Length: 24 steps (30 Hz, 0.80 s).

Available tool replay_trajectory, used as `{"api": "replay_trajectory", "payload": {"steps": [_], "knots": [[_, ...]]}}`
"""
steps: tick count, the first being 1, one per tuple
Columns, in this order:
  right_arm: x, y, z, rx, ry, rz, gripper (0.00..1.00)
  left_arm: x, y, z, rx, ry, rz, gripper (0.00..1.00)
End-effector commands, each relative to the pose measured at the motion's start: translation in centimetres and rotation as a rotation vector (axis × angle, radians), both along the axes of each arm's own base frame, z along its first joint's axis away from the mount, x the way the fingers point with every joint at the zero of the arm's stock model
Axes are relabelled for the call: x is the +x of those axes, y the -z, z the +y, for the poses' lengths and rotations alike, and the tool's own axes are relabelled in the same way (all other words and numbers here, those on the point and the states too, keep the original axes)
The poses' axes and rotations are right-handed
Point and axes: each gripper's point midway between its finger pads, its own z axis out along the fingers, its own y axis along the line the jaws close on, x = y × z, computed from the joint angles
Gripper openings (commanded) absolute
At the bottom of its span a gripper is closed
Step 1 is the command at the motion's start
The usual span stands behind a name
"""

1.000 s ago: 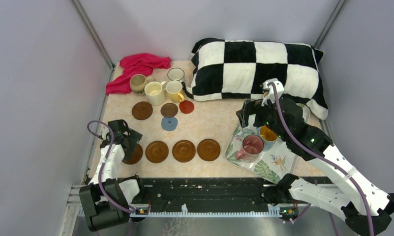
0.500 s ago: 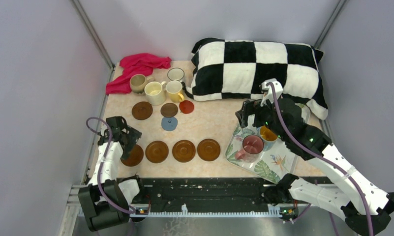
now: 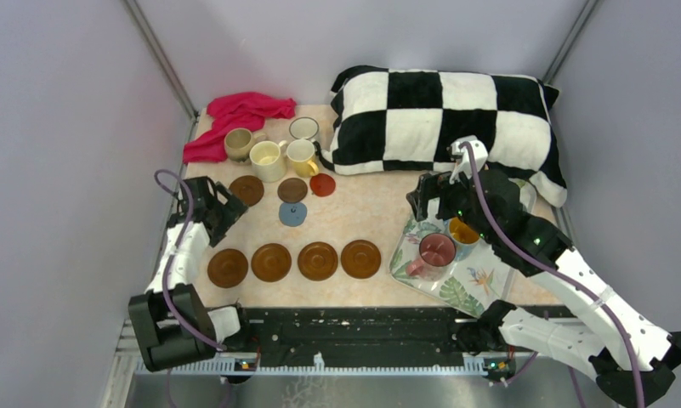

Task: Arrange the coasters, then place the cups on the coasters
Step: Move the coaster to the center of the board.

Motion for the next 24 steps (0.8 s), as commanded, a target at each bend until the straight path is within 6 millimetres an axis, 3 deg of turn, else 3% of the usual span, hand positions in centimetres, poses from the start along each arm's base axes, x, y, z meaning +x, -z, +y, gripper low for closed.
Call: {"api": "replay_trajectory", "payload": {"steps": [1, 14, 18, 24], "knots": [[0.4, -0.7, 0.5, 0.018, -0.010, -0.029, 0.99, 4.2, -2.5, -0.6, 0.022, 0.100, -0.115, 0.98], [0.9, 0.1, 0.8, -0.008, -0.004, -0.009, 0.99, 14.2, -4.5, -2.6, -0.022, 0.223, -0.290, 0.98], [0.9, 0.3, 0.8, -0.014, -0.002, -0.008, 0.99, 16.4, -3.8, -2.6, -0.039, 0.225, -0.295, 0.98], [1.0, 0.7, 1.0, -0.019, -0.007, -0.002, 0.99, 18.1, -1.7, -3.2, -0.101, 0.216, -0.284, 0.98]]}}
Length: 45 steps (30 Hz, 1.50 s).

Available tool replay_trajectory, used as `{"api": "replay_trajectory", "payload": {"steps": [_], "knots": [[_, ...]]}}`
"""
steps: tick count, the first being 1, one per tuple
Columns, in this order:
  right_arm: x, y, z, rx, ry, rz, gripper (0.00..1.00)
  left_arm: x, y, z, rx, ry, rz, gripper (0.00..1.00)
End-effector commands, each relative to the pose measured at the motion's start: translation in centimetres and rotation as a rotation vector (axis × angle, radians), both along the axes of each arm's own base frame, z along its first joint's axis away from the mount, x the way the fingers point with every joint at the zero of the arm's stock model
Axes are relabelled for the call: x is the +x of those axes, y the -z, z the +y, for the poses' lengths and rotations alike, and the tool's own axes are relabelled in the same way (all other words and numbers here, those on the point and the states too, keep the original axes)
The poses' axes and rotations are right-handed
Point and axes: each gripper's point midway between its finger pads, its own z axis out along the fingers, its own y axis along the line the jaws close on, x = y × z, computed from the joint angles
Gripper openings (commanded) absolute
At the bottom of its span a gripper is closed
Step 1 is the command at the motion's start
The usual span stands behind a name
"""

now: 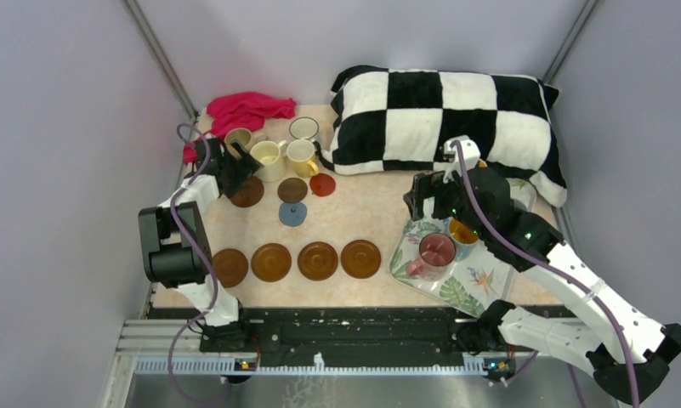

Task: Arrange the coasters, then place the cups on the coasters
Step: Move the coaster to the center of the board.

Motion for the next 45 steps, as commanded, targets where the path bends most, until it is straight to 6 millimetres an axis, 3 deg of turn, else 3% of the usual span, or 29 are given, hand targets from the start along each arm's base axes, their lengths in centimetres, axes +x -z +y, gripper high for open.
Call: {"api": "replay_trajectory", "payload": {"steps": [1, 6, 22, 34, 45], "knots": [[0.5, -0.6, 0.5, 0.011, -0.011, -0.032, 0.99, 2.6, -0.7, -0.7, -0.052, 0.008, -0.069, 0.98], [0.7, -0.3, 0.7, 0.004, -0.011, -0.025, 0.99, 2.9, 0.6, -0.6, -0.065, -0.011, -0.039, 0.98], [0.5, 0.0, 1.0, 0.007, -0.025, -0.017, 0.99, 0.5, 3.8, -0.1, -0.029, -0.034, 0.030, 0.98], [0.4, 0.1, 1.4, 0.017, -0.046, -0.010, 0.99, -3.9, 5.3, 1.3, 0.010, -0.168, 0.111, 0.99], [0.4, 0.2, 1.7, 0.020, -0.055, -0.003, 0.99, -7.7, 5.1, 1.8, 0.014, -0.264, 0.142, 0.98]]}}
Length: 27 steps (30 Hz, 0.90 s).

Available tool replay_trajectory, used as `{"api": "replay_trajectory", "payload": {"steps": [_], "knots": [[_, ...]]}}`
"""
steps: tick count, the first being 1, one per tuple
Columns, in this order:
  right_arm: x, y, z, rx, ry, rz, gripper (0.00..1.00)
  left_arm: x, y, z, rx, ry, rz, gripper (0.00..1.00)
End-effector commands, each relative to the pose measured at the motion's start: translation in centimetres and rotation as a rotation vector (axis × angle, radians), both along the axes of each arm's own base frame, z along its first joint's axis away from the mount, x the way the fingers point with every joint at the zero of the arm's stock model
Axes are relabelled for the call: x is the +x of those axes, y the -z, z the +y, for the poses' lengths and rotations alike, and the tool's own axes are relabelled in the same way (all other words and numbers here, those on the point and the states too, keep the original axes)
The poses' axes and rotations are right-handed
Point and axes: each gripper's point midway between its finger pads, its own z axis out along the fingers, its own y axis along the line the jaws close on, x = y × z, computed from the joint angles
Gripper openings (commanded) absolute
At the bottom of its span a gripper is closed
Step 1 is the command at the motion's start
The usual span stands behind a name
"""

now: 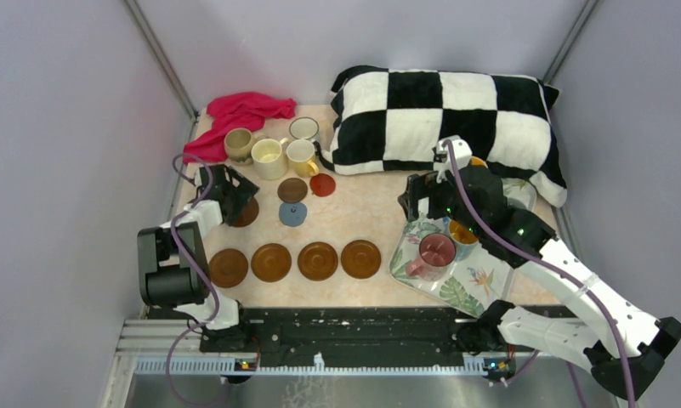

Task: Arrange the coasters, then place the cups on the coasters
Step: Move the coaster to the center of the board.

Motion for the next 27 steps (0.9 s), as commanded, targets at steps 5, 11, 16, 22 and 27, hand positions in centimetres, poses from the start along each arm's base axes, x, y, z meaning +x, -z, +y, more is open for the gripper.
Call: {"api": "replay_trajectory", "payload": {"steps": [5, 11, 16, 22, 27], "knots": [[0.1, -0.6, 0.4, 0.026, -0.012, -0.026, 0.99, -3.4, 0.5, 1.3, 0.043, -0.103, 0.071, 0.98], [0.0, -0.6, 0.5, 0.028, -0.014, -0.025, 0.99, -4.1, 0.7, 1.4, 0.049, -0.107, 0.087, 0.98], [0.1, -0.6, 0.4, 0.029, -0.013, -0.025, 0.99, -4.3, 0.5, 1.7, 0.063, -0.115, 0.086, 0.98], [0.0, -0.6, 0.5, 0.030, -0.015, -0.026, 0.99, -4.3, 0.2, 2.2, 0.077, -0.123, 0.082, 0.98], [0.0, -0.6, 0.4, 0.029, -0.013, -0.025, 0.99, -4.1, -0.3, 2.3, 0.086, -0.119, 0.072, 0.99]]}}
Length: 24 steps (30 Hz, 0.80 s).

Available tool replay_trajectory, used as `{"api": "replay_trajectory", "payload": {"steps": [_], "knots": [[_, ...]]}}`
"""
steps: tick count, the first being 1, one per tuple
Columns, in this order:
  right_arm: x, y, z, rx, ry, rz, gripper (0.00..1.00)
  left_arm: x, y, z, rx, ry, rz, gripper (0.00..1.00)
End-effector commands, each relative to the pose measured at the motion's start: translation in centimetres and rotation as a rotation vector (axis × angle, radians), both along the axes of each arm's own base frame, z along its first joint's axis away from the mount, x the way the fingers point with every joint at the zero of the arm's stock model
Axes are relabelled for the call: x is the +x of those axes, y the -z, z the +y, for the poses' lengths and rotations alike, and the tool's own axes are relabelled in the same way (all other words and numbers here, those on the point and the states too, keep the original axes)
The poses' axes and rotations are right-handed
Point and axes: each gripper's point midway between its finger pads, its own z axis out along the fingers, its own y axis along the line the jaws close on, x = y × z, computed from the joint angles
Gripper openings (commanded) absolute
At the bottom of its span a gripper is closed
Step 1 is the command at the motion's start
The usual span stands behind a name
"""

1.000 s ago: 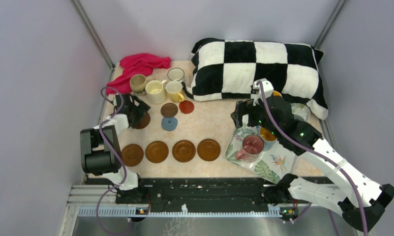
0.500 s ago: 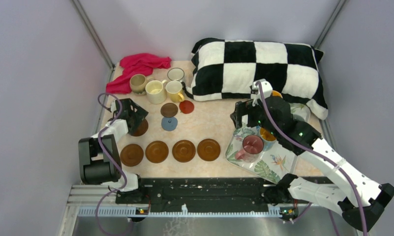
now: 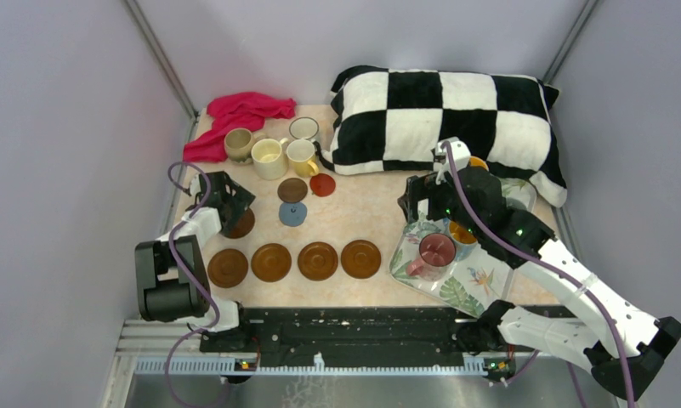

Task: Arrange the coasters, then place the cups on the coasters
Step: Move the coaster to the center of the board.

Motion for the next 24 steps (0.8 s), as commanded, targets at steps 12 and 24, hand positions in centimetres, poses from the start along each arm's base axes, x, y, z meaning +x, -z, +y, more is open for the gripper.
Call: {"api": "replay_trajectory", "payload": {"steps": [12, 24], "knots": [[0.1, -1.0, 0.5, 0.035, -0.013, -0.028, 0.99, 2.4, -3.5, -0.2, 0.036, 0.106, -0.082, 0.98], [0.4, -0.7, 0.7, 0.023, -0.007, -0.018, 0.99, 3.8, -6.9, -6.0, 0.052, 0.318, -0.160, 0.99]]}}
